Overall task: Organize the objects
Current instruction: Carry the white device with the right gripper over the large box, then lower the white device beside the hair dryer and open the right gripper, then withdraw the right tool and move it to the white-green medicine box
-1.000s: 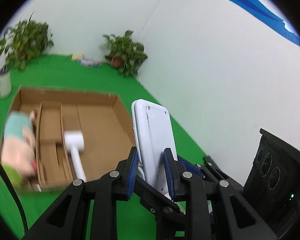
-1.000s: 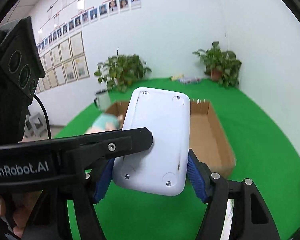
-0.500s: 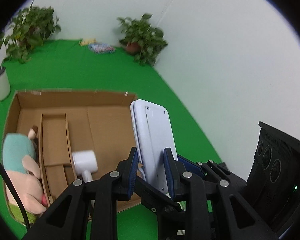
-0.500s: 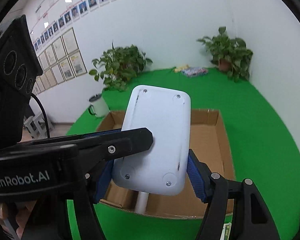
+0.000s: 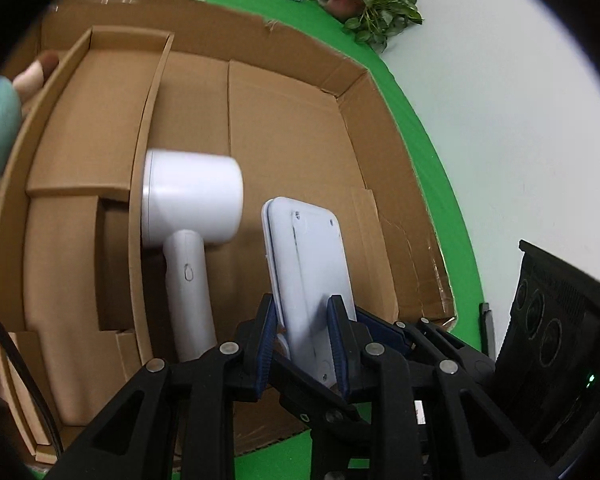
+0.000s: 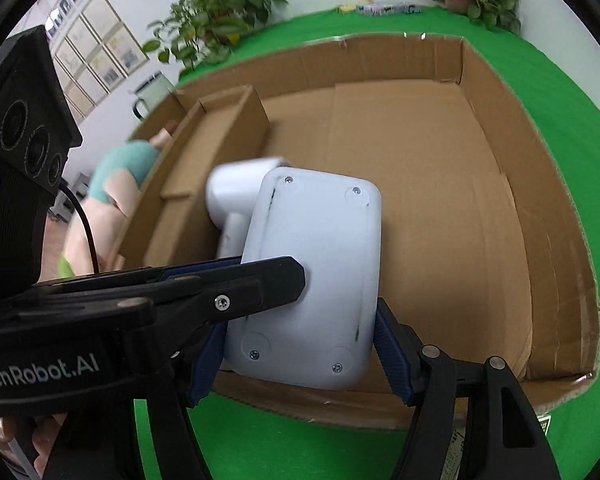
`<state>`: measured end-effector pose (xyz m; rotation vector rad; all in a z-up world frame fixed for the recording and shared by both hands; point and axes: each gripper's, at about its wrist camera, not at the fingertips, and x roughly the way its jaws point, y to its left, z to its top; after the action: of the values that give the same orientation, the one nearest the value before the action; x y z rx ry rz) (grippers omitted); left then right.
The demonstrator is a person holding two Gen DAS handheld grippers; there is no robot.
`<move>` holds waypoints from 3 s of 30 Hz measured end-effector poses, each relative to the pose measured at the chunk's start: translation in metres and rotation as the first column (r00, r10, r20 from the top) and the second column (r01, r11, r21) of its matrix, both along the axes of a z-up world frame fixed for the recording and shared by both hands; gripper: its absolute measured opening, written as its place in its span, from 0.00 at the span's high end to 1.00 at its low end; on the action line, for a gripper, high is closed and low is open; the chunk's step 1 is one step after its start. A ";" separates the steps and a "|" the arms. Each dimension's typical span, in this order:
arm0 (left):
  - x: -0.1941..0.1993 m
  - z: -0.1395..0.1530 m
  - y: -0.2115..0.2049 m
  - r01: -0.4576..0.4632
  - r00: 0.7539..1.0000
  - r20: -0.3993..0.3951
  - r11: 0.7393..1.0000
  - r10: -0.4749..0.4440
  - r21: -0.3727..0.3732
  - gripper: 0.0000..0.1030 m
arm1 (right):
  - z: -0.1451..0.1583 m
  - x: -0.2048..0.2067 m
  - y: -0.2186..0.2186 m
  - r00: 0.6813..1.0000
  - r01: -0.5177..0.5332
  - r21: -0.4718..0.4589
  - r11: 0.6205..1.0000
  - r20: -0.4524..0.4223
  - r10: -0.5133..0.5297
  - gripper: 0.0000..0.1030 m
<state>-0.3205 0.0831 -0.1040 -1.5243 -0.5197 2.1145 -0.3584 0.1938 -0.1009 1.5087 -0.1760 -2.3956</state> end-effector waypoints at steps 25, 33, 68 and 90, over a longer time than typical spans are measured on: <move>0.074 0.071 -0.065 -0.028 0.974 -0.224 0.999 0.019 -0.038 0.73 | -0.009 -0.002 -0.008 0.998 0.029 0.005 1.000 0.057 -0.029 0.48; 0.127 0.092 -0.068 -0.173 0.878 -0.475 0.966 0.062 -0.194 0.47 | 0.039 0.044 0.006 0.974 0.128 -0.063 0.990 -0.182 -0.137 0.01; 0.228 0.087 -0.055 -0.430 0.679 -0.716 0.878 0.161 -0.210 0.15 | 0.067 0.235 0.022 0.830 0.170 0.054 0.984 -0.546 -0.114 0.01; 0.225 0.017 -0.048 -0.109 0.906 -0.420 0.988 0.053 -0.111 0.15 | -0.031 0.250 0.060 0.961 0.116 0.084 0.990 -0.259 -0.090 0.43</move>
<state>-0.0952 0.0347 -0.0871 -1.0763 -0.2959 2.4902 -0.1082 0.2540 -0.1319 1.2405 -0.0818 -2.6904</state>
